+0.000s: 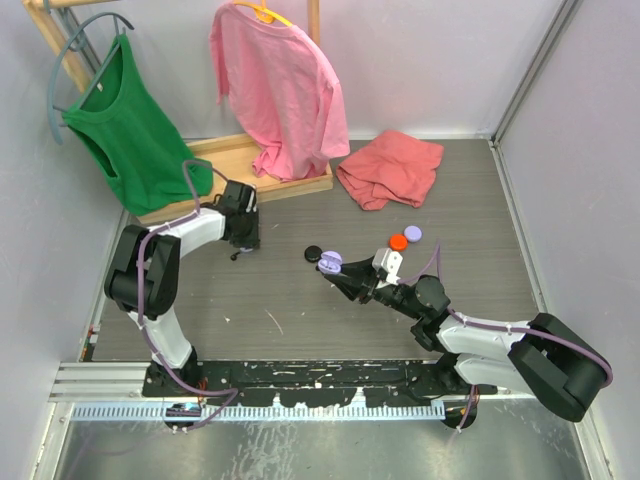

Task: Insert the wireless bluetooth earbuds into the charging case
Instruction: Pick up the earbud from the center of the board.

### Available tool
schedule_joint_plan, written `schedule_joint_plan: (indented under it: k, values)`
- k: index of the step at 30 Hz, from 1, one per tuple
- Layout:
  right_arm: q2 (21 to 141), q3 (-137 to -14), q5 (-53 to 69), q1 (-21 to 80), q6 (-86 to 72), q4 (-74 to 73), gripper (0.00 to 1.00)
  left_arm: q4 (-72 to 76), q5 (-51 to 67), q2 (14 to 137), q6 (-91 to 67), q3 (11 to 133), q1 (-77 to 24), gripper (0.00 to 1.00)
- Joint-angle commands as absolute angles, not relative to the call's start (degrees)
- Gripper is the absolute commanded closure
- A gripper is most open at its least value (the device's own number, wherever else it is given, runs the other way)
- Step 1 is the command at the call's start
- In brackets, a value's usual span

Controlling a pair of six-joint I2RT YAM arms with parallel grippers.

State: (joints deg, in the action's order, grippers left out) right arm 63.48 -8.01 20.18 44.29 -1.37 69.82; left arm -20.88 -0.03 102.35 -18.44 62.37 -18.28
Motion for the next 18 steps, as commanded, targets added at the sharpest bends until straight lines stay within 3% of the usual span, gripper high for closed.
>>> schedule_joint_plan:
  k: [1, 12, 18]
  values:
    - [62.3, -7.9, 19.5, 44.5, -0.5, 73.9, 0.99, -24.5, 2.9, 100.1, -18.8, 59.8, -19.2, 0.75]
    - [62.1, -7.9, 19.7, 44.5, -0.6, 73.8, 0.99, -27.1, 1.3, 92.8, -20.1, 59.8, -19.2, 0.65]
    - [62.3, -7.9, 19.8, 44.5, -0.6, 73.8, 0.99, -28.8, -5.5, 90.2, -20.5, 61.3, -19.0, 0.59]
